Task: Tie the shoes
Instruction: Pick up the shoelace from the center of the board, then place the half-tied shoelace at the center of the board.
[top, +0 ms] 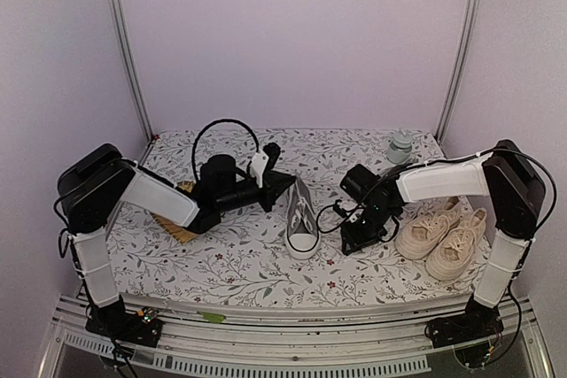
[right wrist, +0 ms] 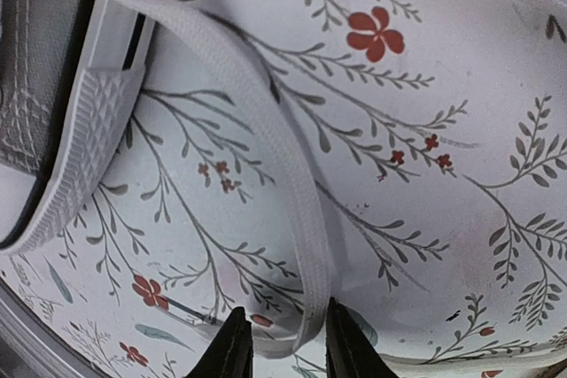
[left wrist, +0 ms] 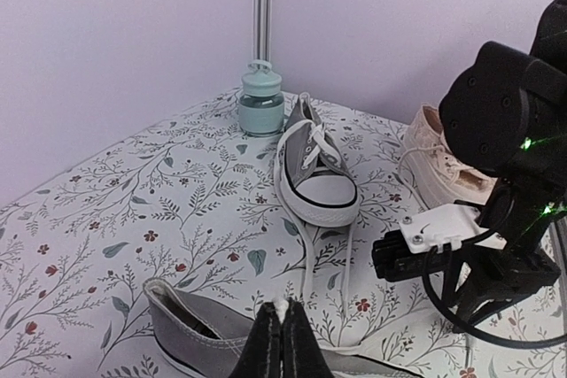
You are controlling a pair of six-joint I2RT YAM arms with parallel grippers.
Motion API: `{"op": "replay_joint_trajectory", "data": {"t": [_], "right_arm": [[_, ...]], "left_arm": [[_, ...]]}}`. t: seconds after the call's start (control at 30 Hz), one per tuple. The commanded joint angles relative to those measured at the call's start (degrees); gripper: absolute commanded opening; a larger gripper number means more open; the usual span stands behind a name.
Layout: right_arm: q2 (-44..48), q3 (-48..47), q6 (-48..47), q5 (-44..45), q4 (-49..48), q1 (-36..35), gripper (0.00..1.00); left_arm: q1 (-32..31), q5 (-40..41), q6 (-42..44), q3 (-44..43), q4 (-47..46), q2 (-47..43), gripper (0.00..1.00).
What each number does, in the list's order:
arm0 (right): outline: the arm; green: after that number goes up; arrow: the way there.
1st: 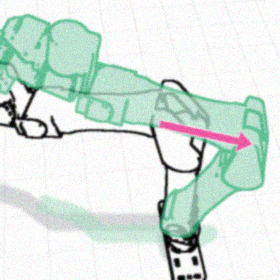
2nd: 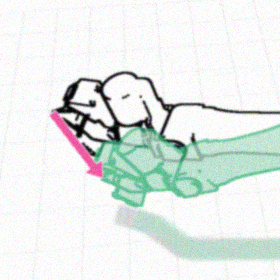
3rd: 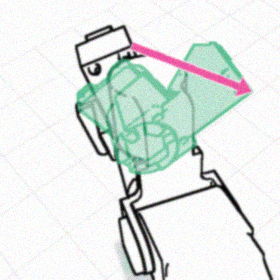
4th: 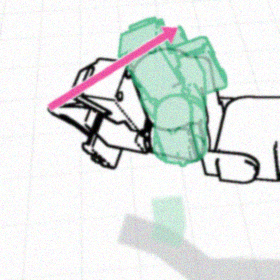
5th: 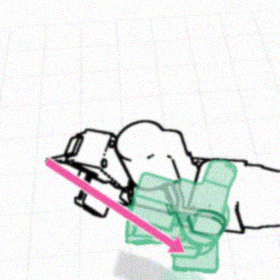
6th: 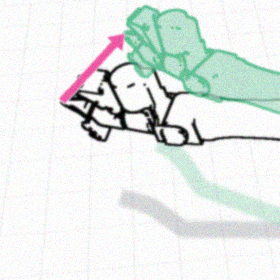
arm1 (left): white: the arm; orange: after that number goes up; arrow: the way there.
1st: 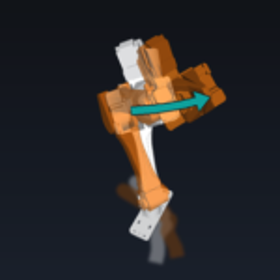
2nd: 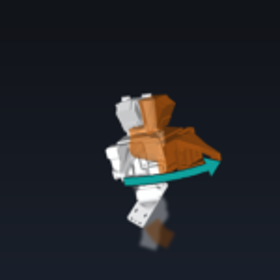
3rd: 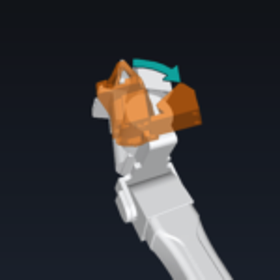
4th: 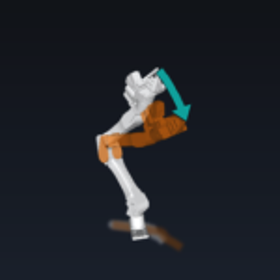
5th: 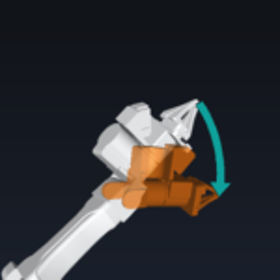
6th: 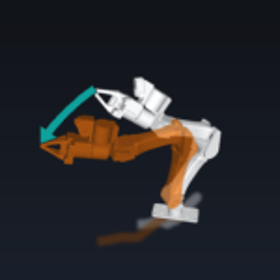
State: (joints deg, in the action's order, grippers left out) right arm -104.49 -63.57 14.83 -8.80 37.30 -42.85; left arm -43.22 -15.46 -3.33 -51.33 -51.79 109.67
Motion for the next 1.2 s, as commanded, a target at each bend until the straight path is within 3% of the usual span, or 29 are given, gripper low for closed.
{"op": "replay_joint_trajectory", "data": {"t": [0.0, 0.07, 0.2, 0.33, 0.47, 0.6, 0.73, 0.83, 0.87, 1.0, 1.17], "right_arm": [[-3.71, 1.11, 2.24, 1.82, 2.86, -0.48, 0.17], [-3.32, -0.28, 1.80, 1.65, 3.45, -0.35, 0.02], [-0.64, -6.31, -1.58, -4.97, 3.67, 3.47, 0.01], [0.48, -16.22, -4.40, -16.75, -2.88, 11.06, 0.01], [-7.57, -29.66, -5.90, -25.08, -9.71, 12.01, 0.01], [-18.80, -43.16, -0.49, -32.42, -15.19, 10.90, 0.01], [-26.19, -52.30, 1.31, -31.31, -16.33, 7.71, 0.01], [-28.44, -53.60, 3.53, -31.90, -18.29, 6.41, 0.02], [-28.75, -53.67, 3.63, -31.82, -18.28, 6.12, 0.04], [-28.46, -53.66, 1.19, -33.07, -16.10, 5.37, 0.41], [-23.33, -52.72, -5.25, -31.20, -12.33, 6.23, 0.53]], "left_arm": [[-0.31, 0.54, -1.50, 1.02, -4.78, 0.99, 0.00], [-0.30, 0.52, -1.53, 1.43, -5.28, 0.94, 0.00], [-0.31, 0.61, -1.46, 2.33, -6.47, 1.06, 0.00], [-0.28, 0.86, -1.73, 3.57, -9.22, 1.46, 0.00], [-0.42, 0.40, -2.20, 4.79, -11.65, 1.69, 0.00], [-0.68, 0.68, -1.82, 5.43, -12.43, 1.60, 0.00], [-1.15, 0.80, -0.93, 5.78, -12.76, 1.44, 0.00], [-1.48, 0.44, -0.63, 6.34, -13.63, 1.21, 0.00], [-1.53, 0.55, -0.67, 6.48, -13.85, 1.19, 0.00], [-1.58, 1.14, -0.89, 6.68, -13.83, 1.32, 0.00], [-1.48, 1.92, -2.38, 6.28, -13.92, 1.59, 0.00]]}}
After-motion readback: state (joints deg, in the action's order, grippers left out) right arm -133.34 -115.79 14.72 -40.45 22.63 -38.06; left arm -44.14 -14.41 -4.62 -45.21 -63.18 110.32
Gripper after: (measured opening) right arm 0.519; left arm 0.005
